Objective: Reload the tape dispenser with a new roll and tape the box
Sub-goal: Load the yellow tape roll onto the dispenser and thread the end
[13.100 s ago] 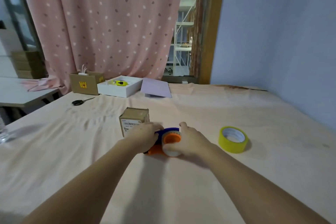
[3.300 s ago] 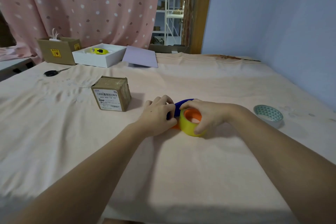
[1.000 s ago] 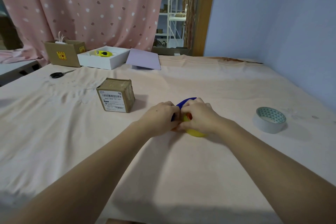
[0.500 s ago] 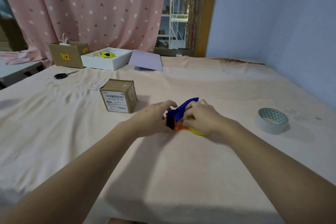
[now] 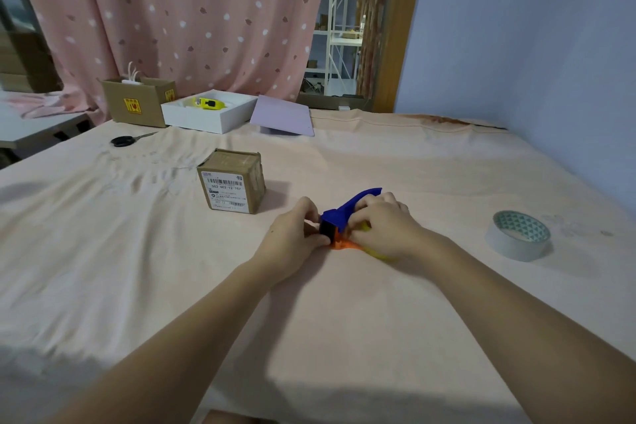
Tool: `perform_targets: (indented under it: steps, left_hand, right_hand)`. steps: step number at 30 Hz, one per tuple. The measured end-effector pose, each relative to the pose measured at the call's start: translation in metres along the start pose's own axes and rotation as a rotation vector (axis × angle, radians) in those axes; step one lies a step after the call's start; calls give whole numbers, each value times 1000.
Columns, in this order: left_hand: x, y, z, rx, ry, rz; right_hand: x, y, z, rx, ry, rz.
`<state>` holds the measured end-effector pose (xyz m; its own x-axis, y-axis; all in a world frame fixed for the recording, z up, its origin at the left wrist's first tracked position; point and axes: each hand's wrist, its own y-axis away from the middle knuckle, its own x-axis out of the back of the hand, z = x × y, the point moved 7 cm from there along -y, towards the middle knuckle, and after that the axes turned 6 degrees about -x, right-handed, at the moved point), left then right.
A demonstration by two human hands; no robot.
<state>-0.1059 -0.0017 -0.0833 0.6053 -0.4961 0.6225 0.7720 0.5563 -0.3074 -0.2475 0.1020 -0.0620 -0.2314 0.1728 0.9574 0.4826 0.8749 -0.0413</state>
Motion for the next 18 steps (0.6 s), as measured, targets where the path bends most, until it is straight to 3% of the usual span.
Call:
perform_targets:
  steps: [18]
  left_hand:
    - [6, 13, 12, -84, -87, 211]
  right_hand:
    - [3, -1, -5, -19, -39, -61]
